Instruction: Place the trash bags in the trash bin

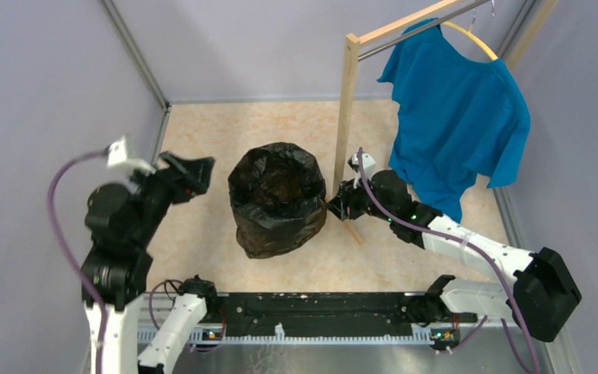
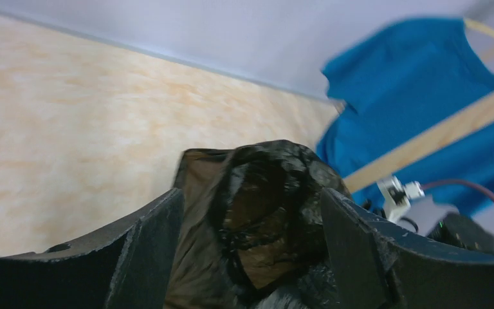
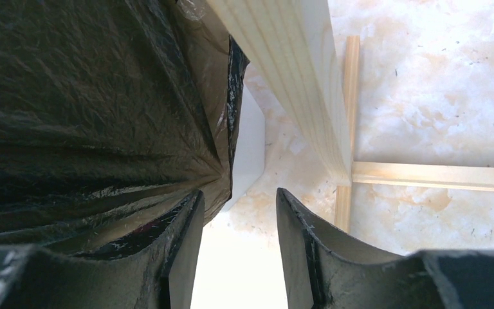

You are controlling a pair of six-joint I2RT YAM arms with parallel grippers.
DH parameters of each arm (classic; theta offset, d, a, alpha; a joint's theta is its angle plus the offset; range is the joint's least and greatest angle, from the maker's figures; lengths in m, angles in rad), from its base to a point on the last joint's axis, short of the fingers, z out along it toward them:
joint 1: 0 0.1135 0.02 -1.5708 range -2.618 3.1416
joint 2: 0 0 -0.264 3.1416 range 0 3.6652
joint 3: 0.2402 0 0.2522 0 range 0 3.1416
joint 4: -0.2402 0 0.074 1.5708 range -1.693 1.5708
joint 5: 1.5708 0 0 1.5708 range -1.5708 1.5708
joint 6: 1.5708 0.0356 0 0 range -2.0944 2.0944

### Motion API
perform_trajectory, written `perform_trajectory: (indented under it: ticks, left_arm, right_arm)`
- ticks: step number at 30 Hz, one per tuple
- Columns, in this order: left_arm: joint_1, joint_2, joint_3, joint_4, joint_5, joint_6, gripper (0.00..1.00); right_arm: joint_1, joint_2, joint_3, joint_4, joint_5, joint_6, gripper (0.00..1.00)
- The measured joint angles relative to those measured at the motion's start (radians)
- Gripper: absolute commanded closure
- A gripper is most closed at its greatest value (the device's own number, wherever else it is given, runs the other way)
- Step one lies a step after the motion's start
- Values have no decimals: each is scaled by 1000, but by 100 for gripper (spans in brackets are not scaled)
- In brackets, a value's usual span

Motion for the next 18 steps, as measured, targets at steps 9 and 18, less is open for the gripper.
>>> perform_trajectory:
  ticks: [9, 18]
  left_arm:
    - [-157, 371, 7, 109, 332, 136, 27]
    - [-746, 612, 87, 32, -161, 192, 24]
  right_arm:
    - [0, -40, -15, -5, -2, -7, 53]
    - [0, -51, -21, -14, -1, -7, 53]
